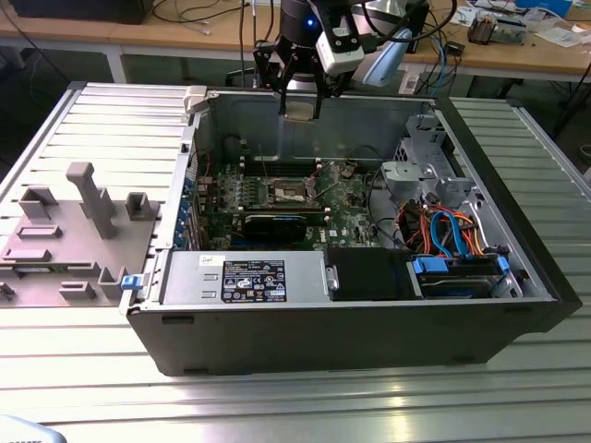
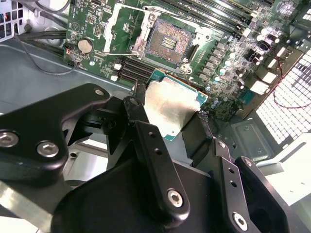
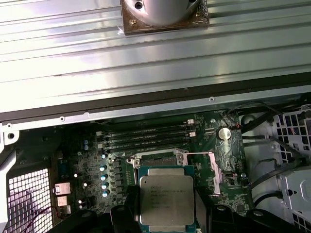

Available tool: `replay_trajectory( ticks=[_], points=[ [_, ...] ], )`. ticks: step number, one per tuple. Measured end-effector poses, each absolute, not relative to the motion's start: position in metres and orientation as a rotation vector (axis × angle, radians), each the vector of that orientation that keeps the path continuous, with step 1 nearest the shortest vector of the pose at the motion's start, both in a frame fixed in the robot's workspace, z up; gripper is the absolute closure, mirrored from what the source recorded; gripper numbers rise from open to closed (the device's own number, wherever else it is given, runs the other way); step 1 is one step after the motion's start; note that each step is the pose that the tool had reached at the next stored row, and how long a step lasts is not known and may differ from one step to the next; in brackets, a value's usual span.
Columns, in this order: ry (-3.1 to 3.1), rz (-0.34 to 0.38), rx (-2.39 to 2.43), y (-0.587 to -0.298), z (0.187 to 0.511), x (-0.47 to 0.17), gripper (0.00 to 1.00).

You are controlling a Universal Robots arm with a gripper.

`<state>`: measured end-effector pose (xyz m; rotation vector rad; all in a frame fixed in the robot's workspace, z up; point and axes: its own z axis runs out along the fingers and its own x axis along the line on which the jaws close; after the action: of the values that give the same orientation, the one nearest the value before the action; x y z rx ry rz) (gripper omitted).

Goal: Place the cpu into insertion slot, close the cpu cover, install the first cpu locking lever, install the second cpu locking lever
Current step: 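Place the cpu into insertion slot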

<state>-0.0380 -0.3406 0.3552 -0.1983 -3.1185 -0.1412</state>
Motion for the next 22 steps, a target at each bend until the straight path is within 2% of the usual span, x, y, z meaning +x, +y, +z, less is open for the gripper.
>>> replay_trajectory(
  ticks=[22],
  points=[
    [-3.117,-0.141,-0.223,-0.3406,0.3552,-0.038,0.45]
  ],
)
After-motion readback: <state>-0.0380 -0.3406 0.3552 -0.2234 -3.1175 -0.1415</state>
